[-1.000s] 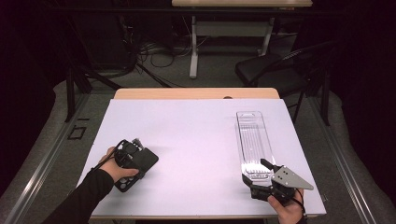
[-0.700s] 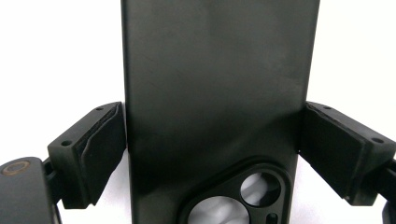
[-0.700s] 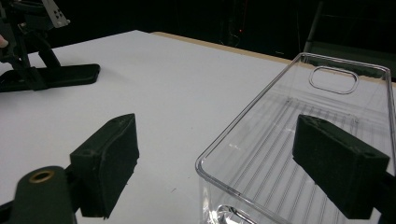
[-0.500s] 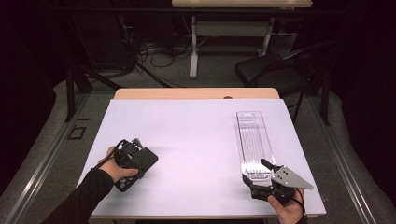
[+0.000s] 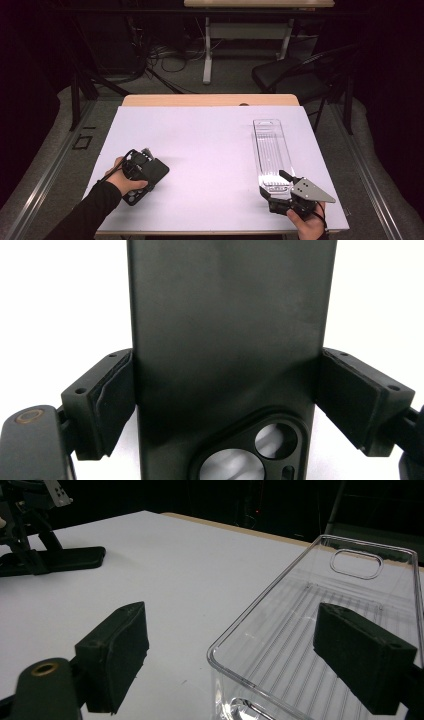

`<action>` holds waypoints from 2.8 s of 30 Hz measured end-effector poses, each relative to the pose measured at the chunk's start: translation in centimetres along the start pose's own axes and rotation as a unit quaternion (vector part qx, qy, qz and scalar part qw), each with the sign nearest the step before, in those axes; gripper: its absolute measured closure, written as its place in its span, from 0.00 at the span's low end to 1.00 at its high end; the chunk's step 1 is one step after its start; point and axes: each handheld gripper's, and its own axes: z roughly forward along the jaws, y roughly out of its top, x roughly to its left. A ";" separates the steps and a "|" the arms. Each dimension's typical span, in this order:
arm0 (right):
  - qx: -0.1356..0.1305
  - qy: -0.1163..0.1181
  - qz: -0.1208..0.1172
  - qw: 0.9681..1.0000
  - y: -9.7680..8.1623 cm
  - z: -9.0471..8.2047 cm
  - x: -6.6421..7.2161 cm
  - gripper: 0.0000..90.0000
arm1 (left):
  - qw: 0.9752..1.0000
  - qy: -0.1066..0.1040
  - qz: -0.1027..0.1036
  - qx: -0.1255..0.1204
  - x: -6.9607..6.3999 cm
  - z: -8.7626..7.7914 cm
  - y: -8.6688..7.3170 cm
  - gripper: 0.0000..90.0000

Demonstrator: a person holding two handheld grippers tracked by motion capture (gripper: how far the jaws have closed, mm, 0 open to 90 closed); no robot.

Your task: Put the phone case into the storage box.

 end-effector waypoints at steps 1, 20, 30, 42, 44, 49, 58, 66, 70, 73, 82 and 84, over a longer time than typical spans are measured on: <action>0.000 0.000 -0.001 1.000 0.0 0.0 0.0 0.16 | 1.000 -0.001 0.000 0.000 0.0 0.0 0.0 0.15; 0.001 0.001 -0.002 1.000 0.0 0.0 0.0 0.16 | 1.000 -0.013 0.013 -0.013 -0.8 -1.6 0.3 0.15; 0.000 0.000 -0.003 1.000 0.0 0.0 0.1 0.16 | 0.999 -0.020 0.039 -0.023 -2.5 -2.6 1.3 0.15; 0.001 0.001 -0.003 1.000 0.0 0.0 0.1 0.16 | 0.996 -0.027 0.074 -0.047 -4.9 -4.6 2.6 0.15; 0.001 0.001 -0.003 1.000 0.1 0.0 0.1 0.16 | 0.995 -0.028 0.080 -0.051 -5.3 -4.9 2.8 0.15; 0.001 0.002 -0.003 1.000 0.1 0.0 0.2 0.16 | 0.993 -0.033 0.092 -0.061 -6.4 -5.4 3.5 0.15; 0.004 0.004 -0.003 1.000 0.1 0.0 0.2 0.16 | 0.990 -0.037 0.116 -0.069 -8.2 -6.0 4.7 0.15; 0.007 0.006 -0.008 1.000 0.2 0.1 0.2 0.16 | 0.987 -0.044 0.132 -0.076 -9.4 -6.7 5.7 0.16; 0.008 0.008 -0.015 1.000 0.2 0.3 0.3 0.16 | 0.986 -0.045 0.142 -0.073 -10.1 -6.9 6.3 0.16; 0.010 0.011 -0.019 1.000 0.3 0.3 0.4 0.16 | 0.985 -0.051 0.148 -0.075 -10.5 -7.2 6.7 0.16; 0.018 0.020 -0.020 0.999 0.9 0.6 0.6 0.16 | 0.982 -0.057 0.164 -0.074 -11.9 -7.8 8.1 0.16; 0.021 0.022 -0.022 0.999 1.1 0.7 0.6 0.16 | 0.981 -0.059 0.169 -0.072 -12.1 -7.9 8.4 0.16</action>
